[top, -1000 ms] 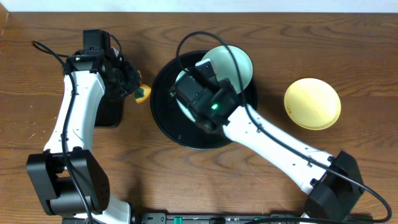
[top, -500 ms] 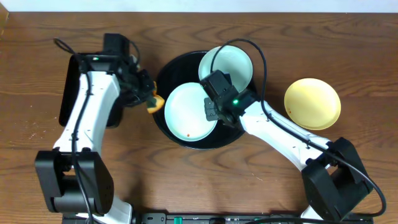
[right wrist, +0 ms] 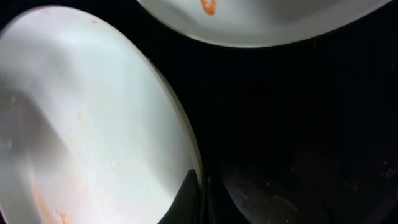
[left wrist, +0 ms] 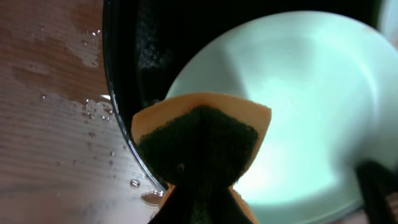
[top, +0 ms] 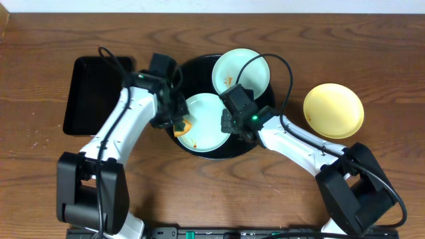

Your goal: Clean dirty plates on tray and stack at the side

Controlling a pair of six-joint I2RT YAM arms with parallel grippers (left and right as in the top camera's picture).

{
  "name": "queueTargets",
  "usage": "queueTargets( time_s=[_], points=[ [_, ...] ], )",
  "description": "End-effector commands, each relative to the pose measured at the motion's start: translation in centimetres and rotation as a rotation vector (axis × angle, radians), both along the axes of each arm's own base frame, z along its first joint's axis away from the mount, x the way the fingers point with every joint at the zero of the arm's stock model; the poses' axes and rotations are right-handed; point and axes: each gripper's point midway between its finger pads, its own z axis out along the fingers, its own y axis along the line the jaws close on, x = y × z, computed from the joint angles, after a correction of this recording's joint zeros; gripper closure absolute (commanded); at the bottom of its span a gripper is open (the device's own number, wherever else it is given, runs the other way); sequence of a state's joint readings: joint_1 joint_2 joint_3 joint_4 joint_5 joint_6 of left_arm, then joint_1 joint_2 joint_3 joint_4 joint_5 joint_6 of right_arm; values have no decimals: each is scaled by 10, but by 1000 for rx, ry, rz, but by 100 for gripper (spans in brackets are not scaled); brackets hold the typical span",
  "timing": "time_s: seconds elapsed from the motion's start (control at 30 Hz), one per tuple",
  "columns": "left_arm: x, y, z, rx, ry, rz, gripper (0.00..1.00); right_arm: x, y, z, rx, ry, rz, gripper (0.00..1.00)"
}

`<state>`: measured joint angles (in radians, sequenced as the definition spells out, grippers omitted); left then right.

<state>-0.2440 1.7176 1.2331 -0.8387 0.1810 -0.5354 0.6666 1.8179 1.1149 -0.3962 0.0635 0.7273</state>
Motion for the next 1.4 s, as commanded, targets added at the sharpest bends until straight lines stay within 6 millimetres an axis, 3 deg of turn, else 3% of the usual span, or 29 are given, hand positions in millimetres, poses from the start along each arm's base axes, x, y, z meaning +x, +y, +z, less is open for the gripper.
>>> queueTargets(
  time_s=[0.0,0.17,0.33,0.7,1.07,1.37],
  points=[
    [-8,8,-21,102,6,158,93,3,-8,-8,17,34,-43,99],
    [-10,-1,-39,145,-52,335,92,4,-9,-8,17,33,-47,99],
    [-13,-11,-41,156,-88,491,93,4,-9,-8,17,33,-47,99],
    [-31,-48,-42,148,-96,440,92,4,-9,-8,17,34,-47,99],
    [-42,-25,-66,315,-88,425,92,4,-9,-8,17,34,-47,99],
    [-16,8,-49,494,-284,448,93,4,-9,-8,16,35,-47,99]
  ],
)
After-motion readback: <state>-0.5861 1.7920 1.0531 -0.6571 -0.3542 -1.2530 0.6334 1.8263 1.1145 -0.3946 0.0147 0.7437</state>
